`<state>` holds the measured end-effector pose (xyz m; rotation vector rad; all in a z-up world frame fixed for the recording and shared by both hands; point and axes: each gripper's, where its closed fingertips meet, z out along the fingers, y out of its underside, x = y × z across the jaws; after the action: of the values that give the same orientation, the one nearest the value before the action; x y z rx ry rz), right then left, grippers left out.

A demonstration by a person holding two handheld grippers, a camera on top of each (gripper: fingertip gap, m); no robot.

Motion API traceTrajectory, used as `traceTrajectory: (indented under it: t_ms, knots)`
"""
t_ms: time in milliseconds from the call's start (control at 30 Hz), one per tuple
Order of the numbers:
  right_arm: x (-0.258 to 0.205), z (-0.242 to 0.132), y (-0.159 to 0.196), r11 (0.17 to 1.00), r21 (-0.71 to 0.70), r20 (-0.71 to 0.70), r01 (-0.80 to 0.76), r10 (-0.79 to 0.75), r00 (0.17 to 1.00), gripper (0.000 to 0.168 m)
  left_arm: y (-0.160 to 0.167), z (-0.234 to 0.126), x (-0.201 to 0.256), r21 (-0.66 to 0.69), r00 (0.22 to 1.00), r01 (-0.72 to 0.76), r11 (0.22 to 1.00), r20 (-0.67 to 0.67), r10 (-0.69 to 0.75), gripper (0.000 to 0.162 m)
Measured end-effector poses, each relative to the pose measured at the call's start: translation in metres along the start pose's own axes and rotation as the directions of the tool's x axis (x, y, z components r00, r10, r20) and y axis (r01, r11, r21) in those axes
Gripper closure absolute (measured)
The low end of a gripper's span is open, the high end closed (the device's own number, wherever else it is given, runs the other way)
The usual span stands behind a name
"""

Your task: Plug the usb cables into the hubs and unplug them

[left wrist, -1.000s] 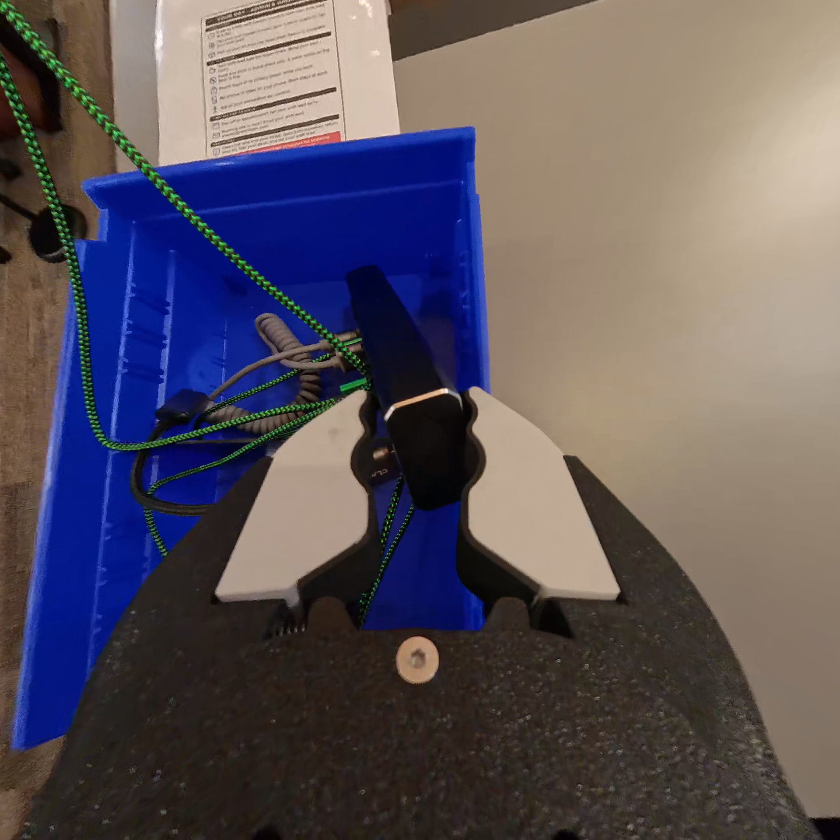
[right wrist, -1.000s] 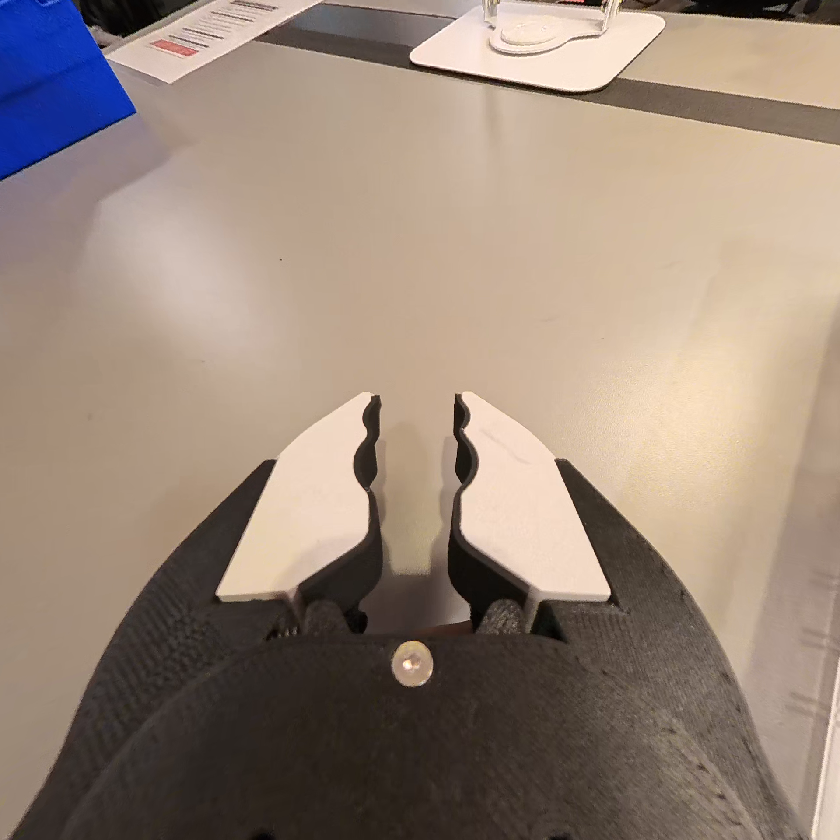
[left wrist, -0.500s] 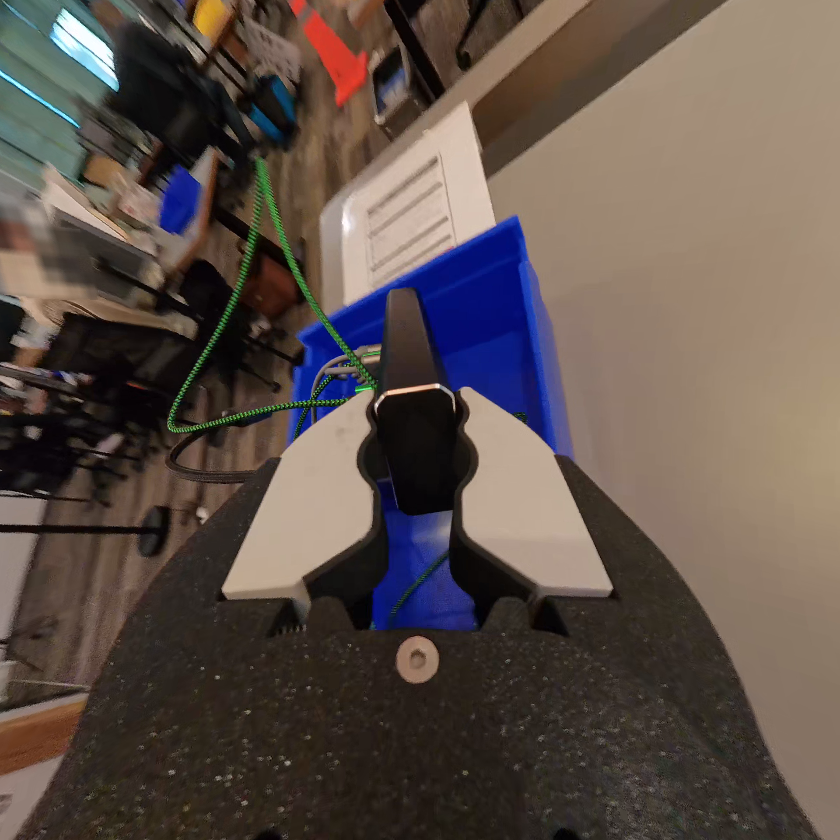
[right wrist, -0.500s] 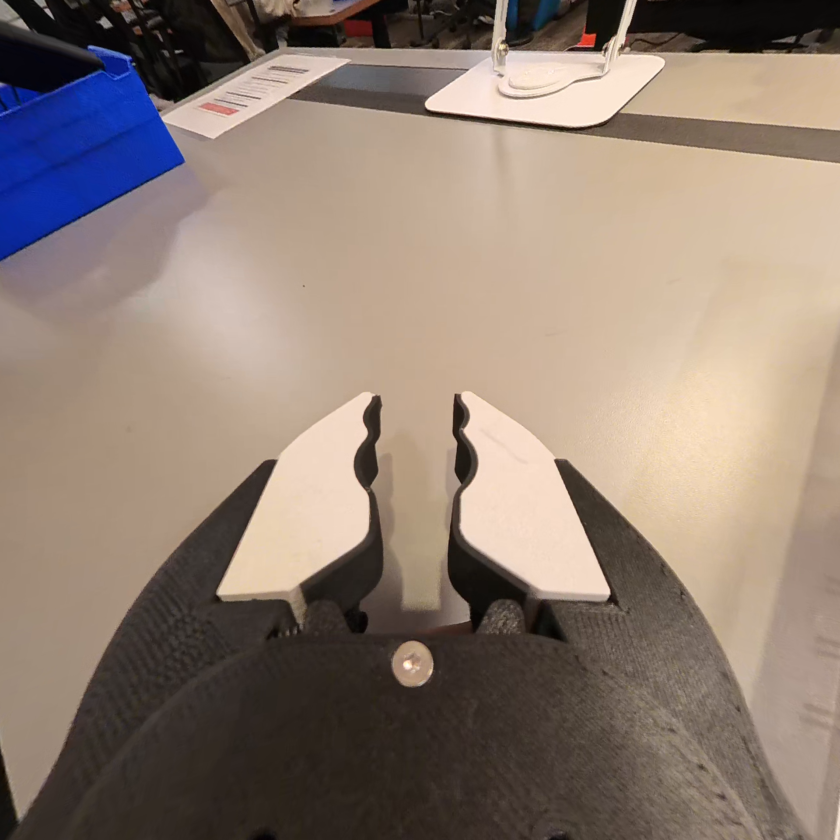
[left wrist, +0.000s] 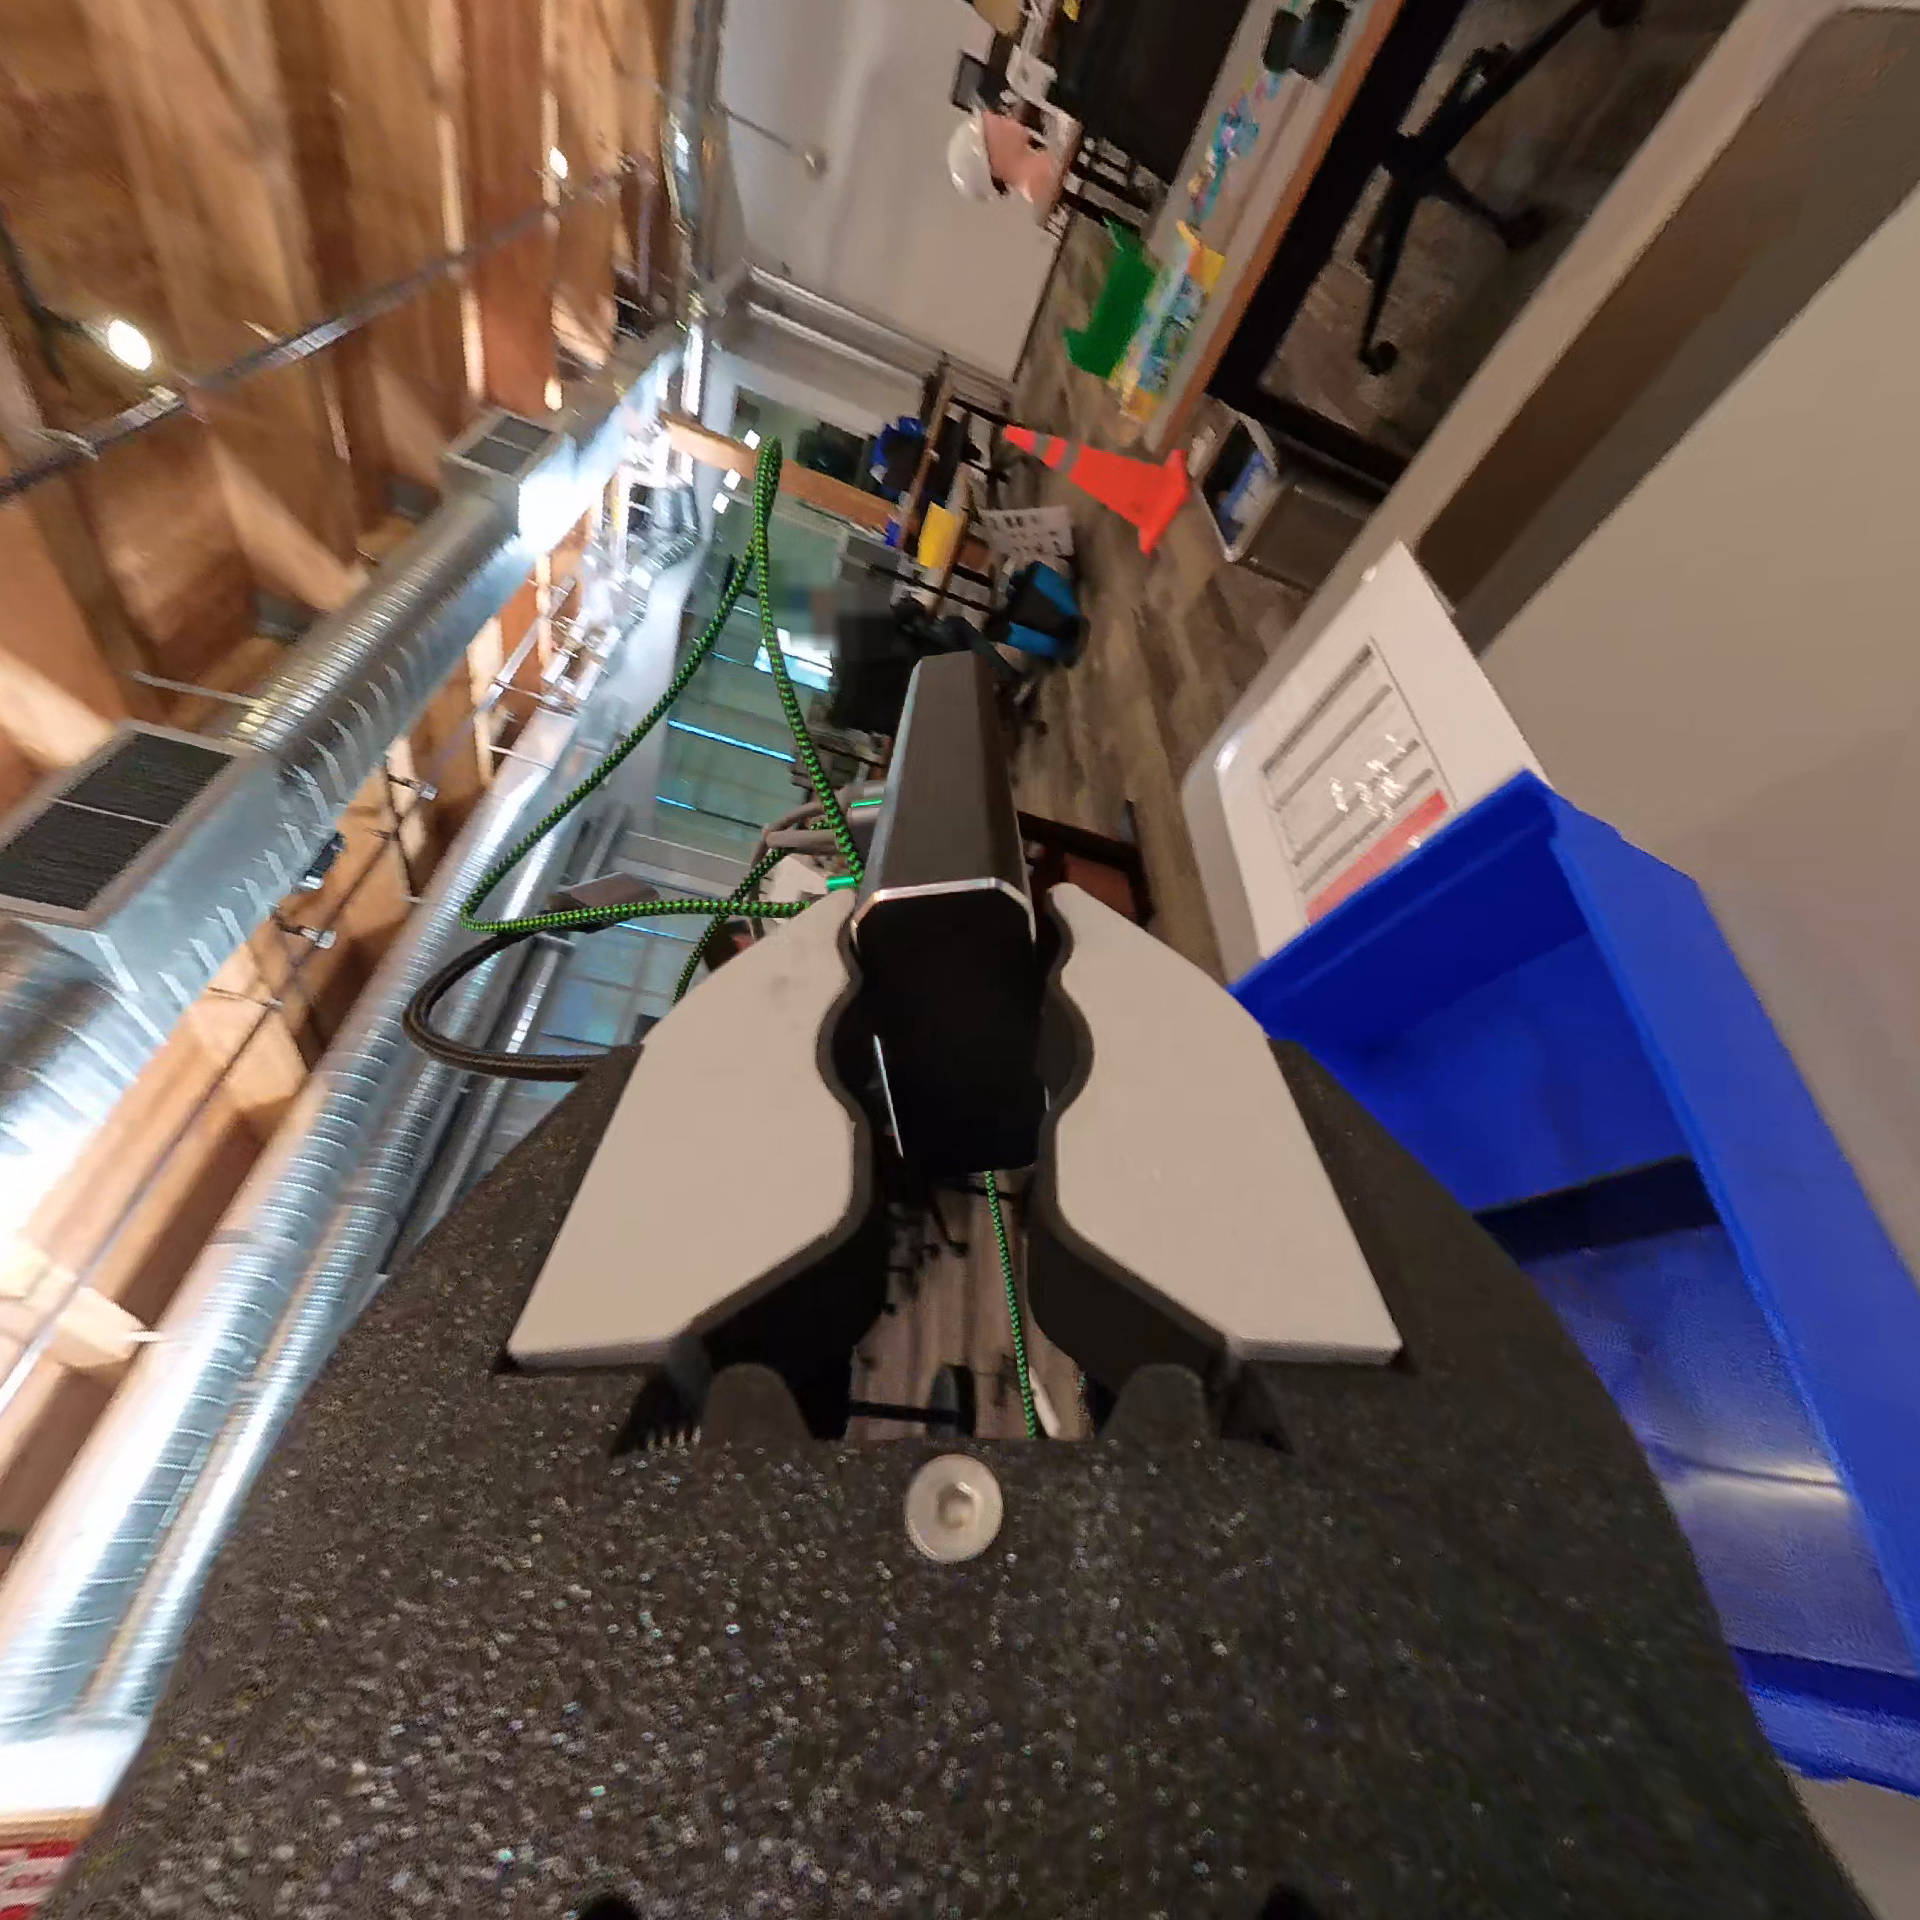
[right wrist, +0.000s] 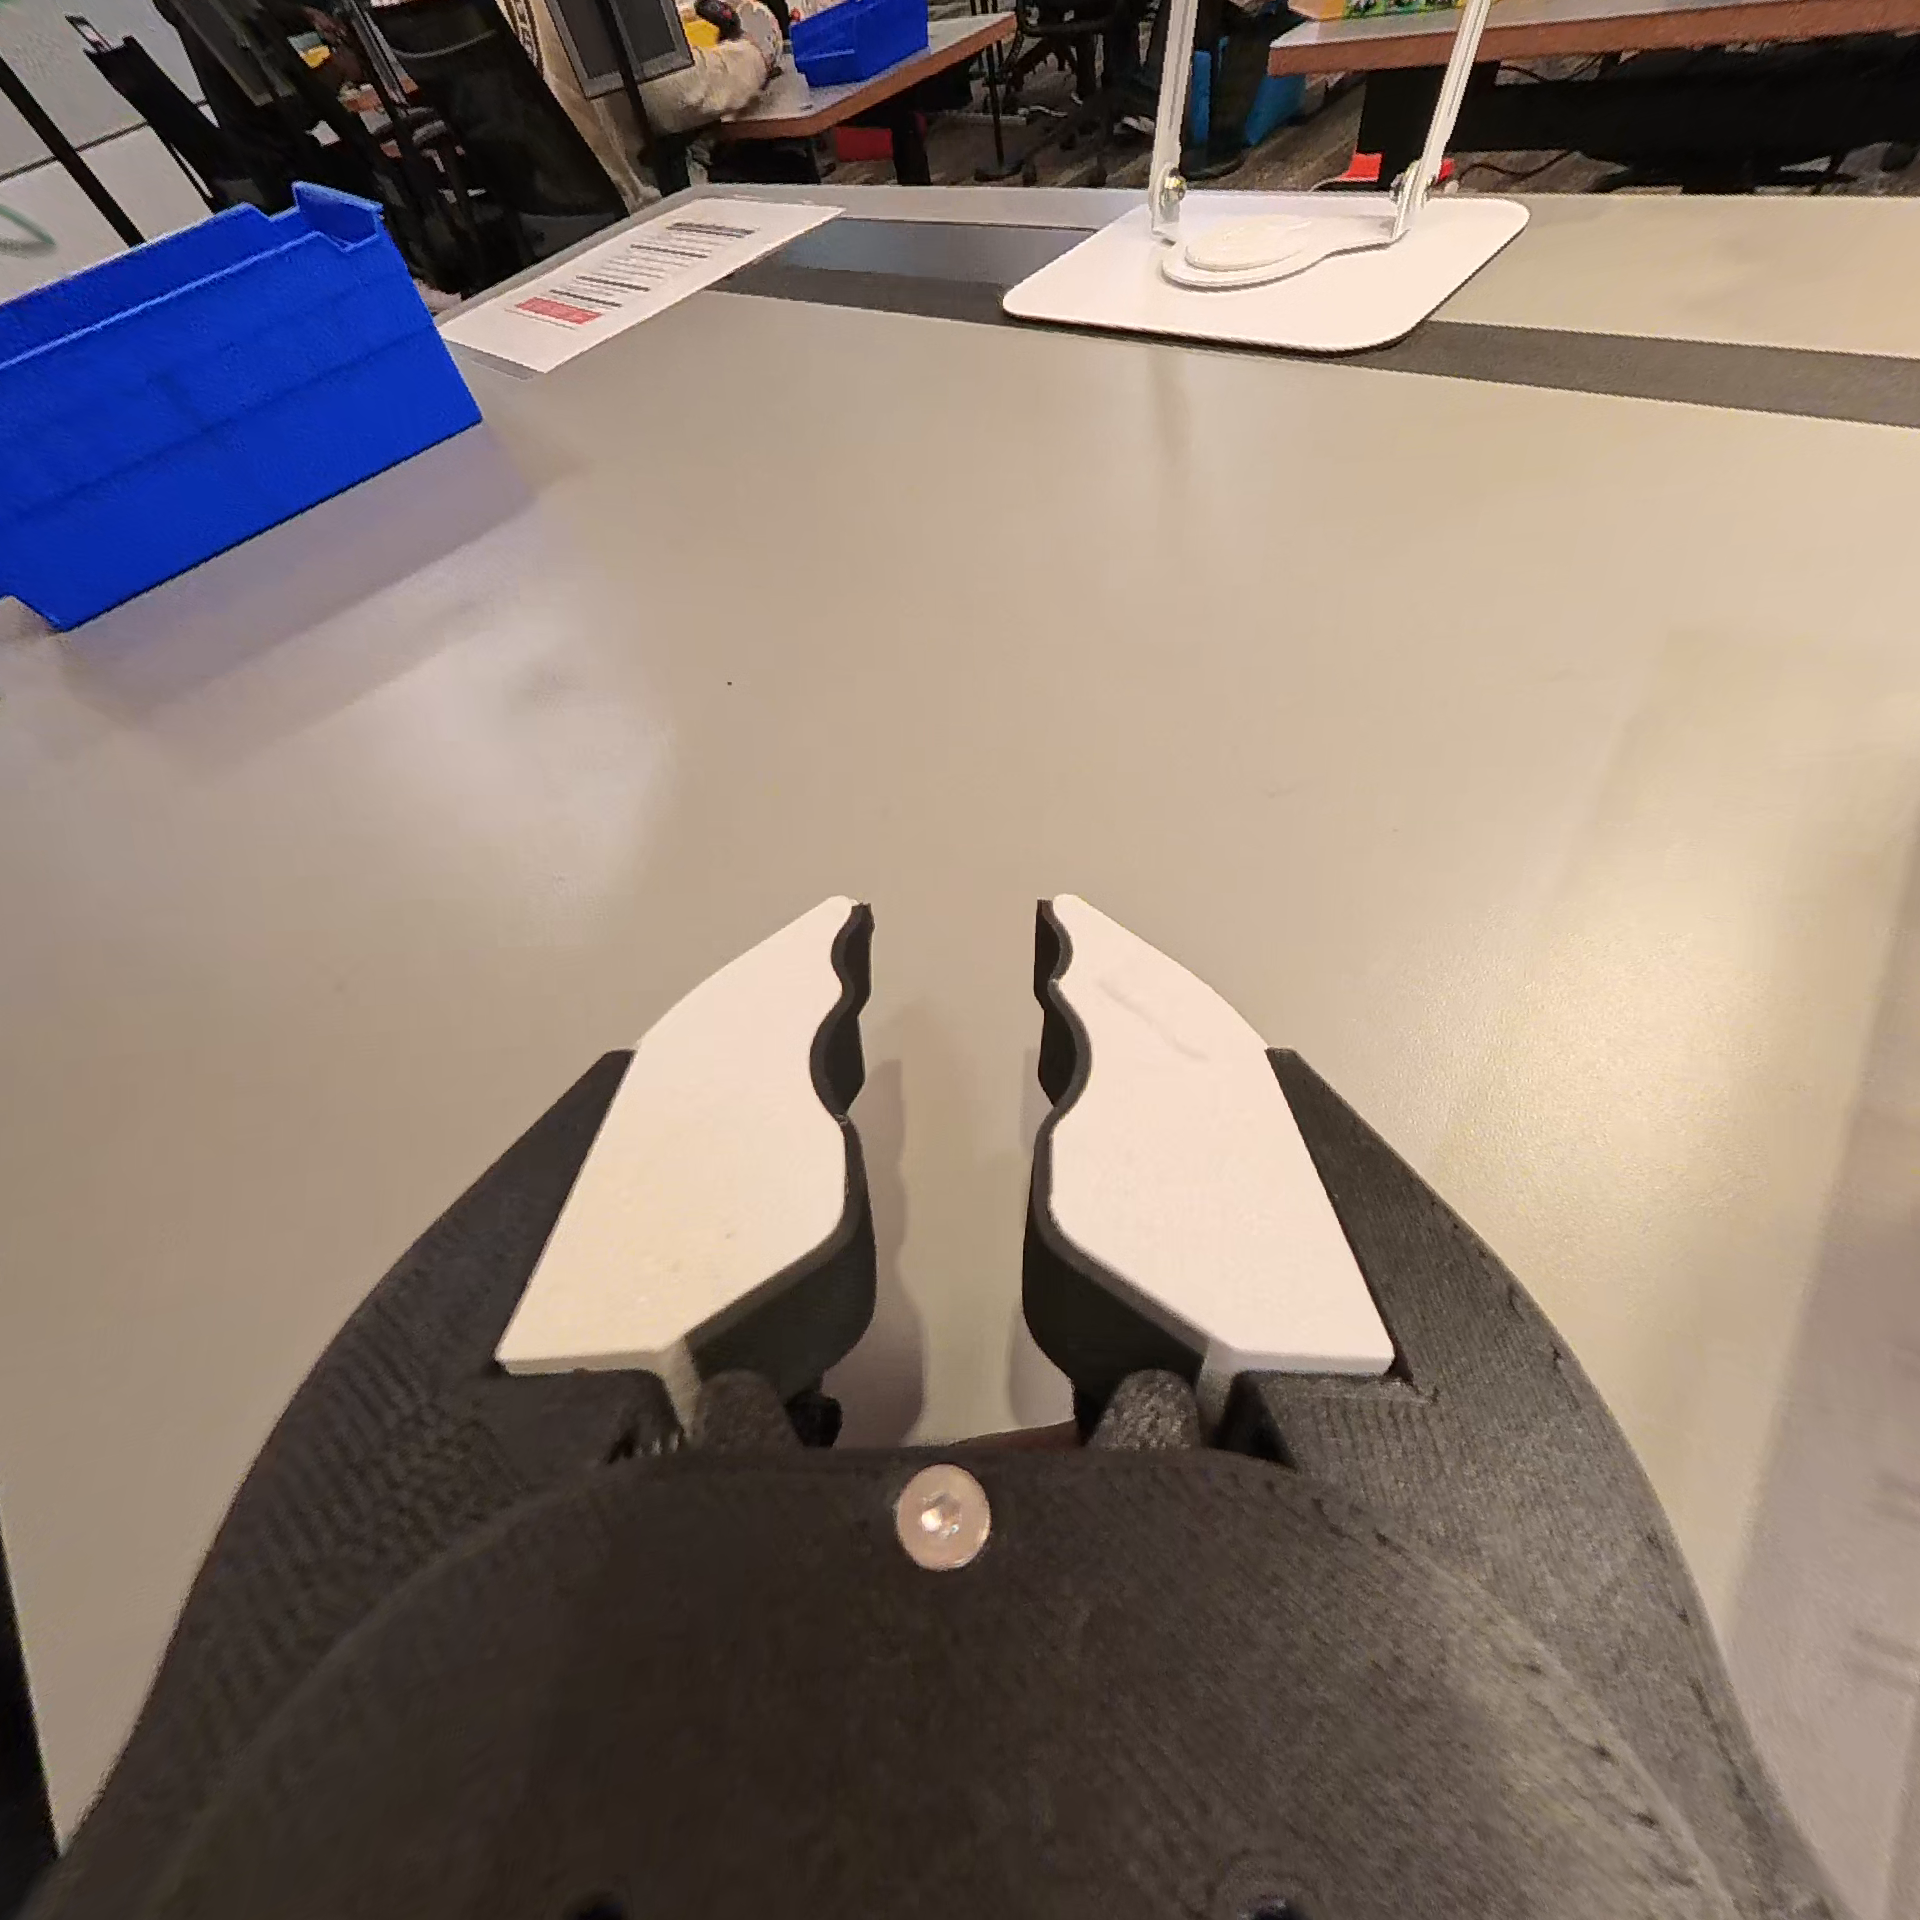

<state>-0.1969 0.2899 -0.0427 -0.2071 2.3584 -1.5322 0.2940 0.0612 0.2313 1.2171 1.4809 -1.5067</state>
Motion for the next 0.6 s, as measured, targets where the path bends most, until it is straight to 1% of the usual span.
traceTrajectory:
  t_ms: [100, 167, 233, 300, 367, 433, 600]
  knots:
    - [-0.002, -0.001, -0.001, 1.0, 0.01, 0.0, 0.014, -0.014, 1.0, 0.139, -0.029, -0.018, -0.035, 0.047, 0.997, -0.032, 0.998, 0.065, 0.029, 0.134]
    - [-0.002, -0.002, -0.002, 1.0, 0.016, 0.003, 0.019, -0.019, 1.0, 0.139, -0.049, -0.028, -0.053, 0.078, 0.996, -0.041, 0.996, 0.084, 0.034, 0.134]
    - [-0.003, -0.003, -0.003, 1.0, 0.025, 0.008, 0.016, -0.016, 1.0, 0.139, -0.07, -0.035, -0.062, 0.113, 0.996, -0.045, 0.993, 0.078, 0.036, 0.134]
    - [-0.003, -0.004, -0.004, 0.999, 0.036, 0.017, 0.006, -0.006, 1.0, 0.139, -0.091, -0.04, -0.06, 0.153, 0.997, -0.046, 0.987, 0.063, 0.037, 0.134]
    - [-0.002, -0.005, -0.005, 0.999, 0.048, 0.026, -0.006, 0.005, 1.0, 0.139, -0.109, -0.042, -0.045, 0.196, 0.999, -0.047, 0.979, 0.033, 0.041, 0.134]
    - [-0.003, -0.007, -0.006, 0.998, 0.059, 0.028, -0.008, 0.006, 1.0, 0.139, -0.125, -0.042, -0.019, 0.244, 0.999, -0.042, 0.969, -0.017, 0.047, 0.134]
    - [-0.005, -0.008, -0.007, 0.997, 0.07, 0.022, 0.017, -0.019, 1.0, 0.139, -0.162, -0.041, 0.072, 0.407, 0.989, 0.039, 0.913, -0.148, 0.024, 0.134]
